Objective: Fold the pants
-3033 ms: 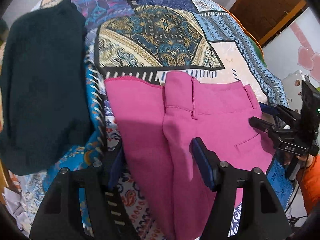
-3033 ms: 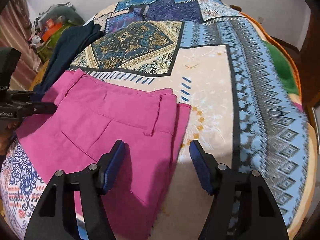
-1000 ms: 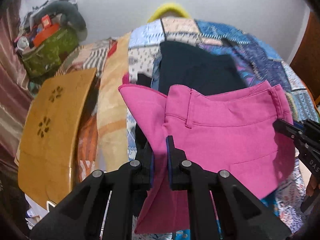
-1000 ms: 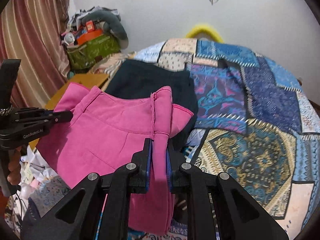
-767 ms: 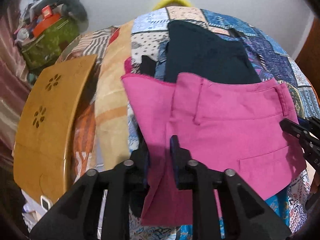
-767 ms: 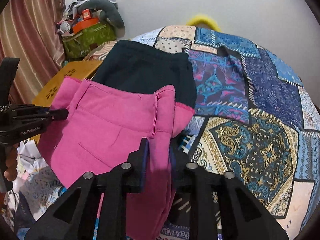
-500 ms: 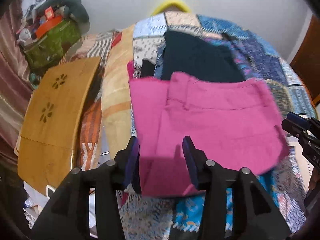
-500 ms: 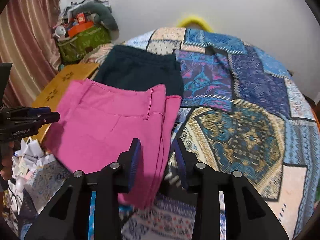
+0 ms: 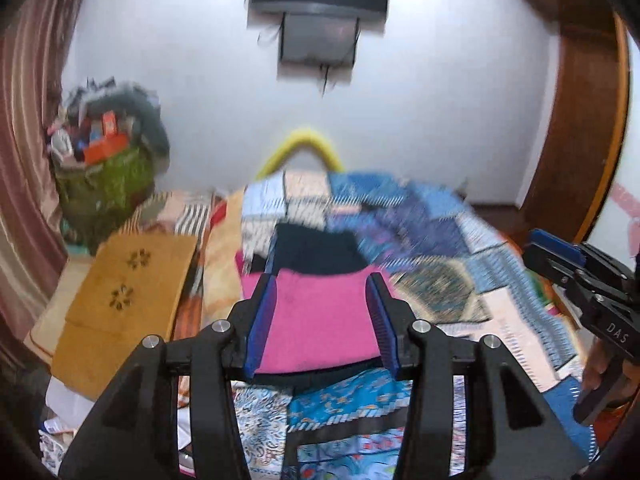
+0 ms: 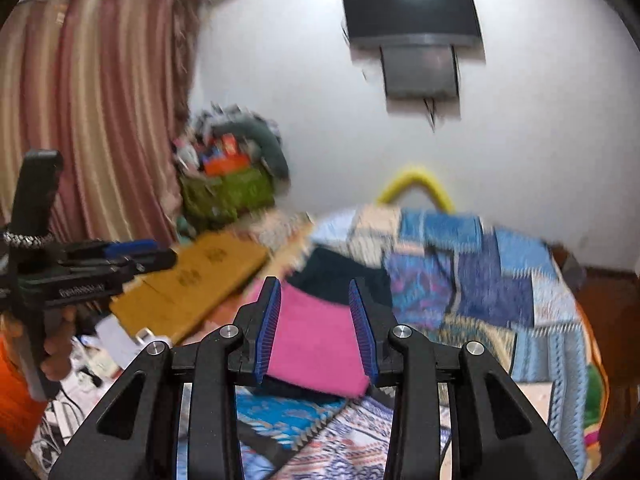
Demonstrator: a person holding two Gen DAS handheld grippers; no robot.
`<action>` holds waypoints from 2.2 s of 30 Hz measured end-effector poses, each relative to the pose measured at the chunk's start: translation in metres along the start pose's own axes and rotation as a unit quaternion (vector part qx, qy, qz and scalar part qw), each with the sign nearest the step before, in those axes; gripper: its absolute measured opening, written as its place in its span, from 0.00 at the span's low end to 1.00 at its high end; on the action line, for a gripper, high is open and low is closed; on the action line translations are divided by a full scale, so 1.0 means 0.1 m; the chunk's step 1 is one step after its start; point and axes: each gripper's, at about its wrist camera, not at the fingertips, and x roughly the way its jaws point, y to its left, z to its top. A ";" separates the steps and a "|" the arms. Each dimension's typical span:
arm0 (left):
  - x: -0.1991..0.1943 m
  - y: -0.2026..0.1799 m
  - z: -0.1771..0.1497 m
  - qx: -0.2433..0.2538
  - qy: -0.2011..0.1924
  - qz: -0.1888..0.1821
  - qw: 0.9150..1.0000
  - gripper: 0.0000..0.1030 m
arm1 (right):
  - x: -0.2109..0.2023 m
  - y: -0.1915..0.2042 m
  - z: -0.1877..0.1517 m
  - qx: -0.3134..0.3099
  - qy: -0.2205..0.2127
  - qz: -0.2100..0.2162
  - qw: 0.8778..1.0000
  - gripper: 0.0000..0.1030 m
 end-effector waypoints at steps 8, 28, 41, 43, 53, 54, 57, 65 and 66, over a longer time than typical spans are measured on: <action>-1.11 -0.43 -0.15 0.033 -0.125 0.026 0.991 0.46 | -0.82 0.48 0.07 -0.022 -0.101 0.020 0.994 0.37; -1.63 -0.54 -0.52 0.022 -0.171 0.045 0.984 1.00 | -1.18 0.66 -0.16 0.001 -0.126 -0.029 0.992 1.00; -1.63 -0.57 -0.58 0.023 -0.167 0.046 0.985 1.00 | -1.22 0.66 -0.25 0.005 -0.122 -0.035 0.992 1.00; -1.61 -0.57 -0.58 0.021 -0.165 0.047 0.985 1.00 | -1.22 0.65 -0.26 0.007 -0.120 -0.035 0.992 1.00; -1.52 -0.55 -0.57 0.014 -0.156 0.047 0.986 1.00 | -1.22 0.61 -0.30 0.010 -0.110 -0.037 0.993 1.00; -1.51 -0.55 -0.57 0.013 -0.156 0.047 0.987 1.00 | -1.22 0.61 -0.30 0.011 -0.109 -0.037 0.993 1.00; -1.49 -0.54 -0.58 0.012 -0.153 0.045 0.987 1.00 | -1.24 0.60 -0.31 0.012 -0.109 -0.038 0.993 1.00; -1.45 -0.54 -0.57 0.010 -0.147 0.042 0.988 1.00 | -1.26 0.58 -0.29 0.019 -0.108 -0.038 0.993 1.00; -1.45 -0.54 -0.57 0.010 -0.147 0.042 0.988 1.00 | -1.26 0.58 -0.29 0.019 -0.109 -0.038 0.993 1.00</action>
